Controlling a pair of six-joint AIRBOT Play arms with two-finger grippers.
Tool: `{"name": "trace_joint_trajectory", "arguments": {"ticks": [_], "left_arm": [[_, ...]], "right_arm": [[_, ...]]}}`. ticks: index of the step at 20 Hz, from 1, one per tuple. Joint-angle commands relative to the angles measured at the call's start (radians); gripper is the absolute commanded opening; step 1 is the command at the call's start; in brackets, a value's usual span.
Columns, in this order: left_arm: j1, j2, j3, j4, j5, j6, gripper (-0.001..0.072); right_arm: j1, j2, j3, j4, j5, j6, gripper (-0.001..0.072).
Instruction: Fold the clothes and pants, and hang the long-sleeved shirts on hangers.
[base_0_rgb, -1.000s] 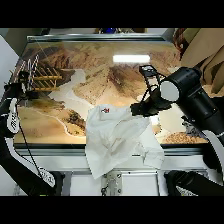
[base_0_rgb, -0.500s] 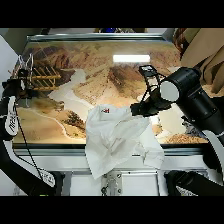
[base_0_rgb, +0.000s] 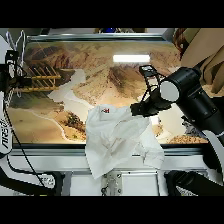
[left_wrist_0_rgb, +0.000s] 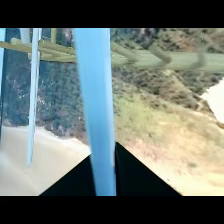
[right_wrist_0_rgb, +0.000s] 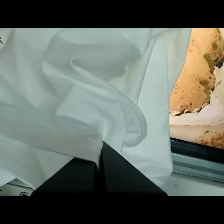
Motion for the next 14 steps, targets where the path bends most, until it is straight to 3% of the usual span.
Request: {"name": "trace_joint_trajectory", "arguments": {"ticks": [1,2,4,6,9,11,14], "left_arm": [[-0.079,0.089,0.000,-0.008,-0.114,0.019,0.0016],[-0.103,0.112,0.000,-0.012,-0.143,0.053,0.0016],[-0.135,0.162,0.000,-0.127,-0.207,0.223,0.0016],[-0.141,0.213,0.000,-0.372,-0.298,0.470,0.0016],[-0.116,0.260,0.000,-0.755,-0.541,0.850,0.0015],[-0.099,0.266,0.000,-0.915,-0.708,0.967,0.0016],[-0.100,0.266,0.000,-0.905,-0.771,0.978,0.0016]], "right_arm": [[0.001,-0.001,0.000,0.000,0.000,0.000,0.0019],[0.001,-0.001,0.000,0.000,0.000,0.000,0.0019],[0.001,-0.001,0.000,0.000,0.000,0.000,0.0019],[0.001,-0.002,0.000,0.000,0.000,0.000,0.0019],[0.001,-0.002,0.000,0.000,0.000,0.000,0.0019],[0.001,-0.002,0.000,0.000,0.000,0.000,0.0019],[0.001,-0.004,0.000,0.000,0.000,0.000,0.0018]]}}
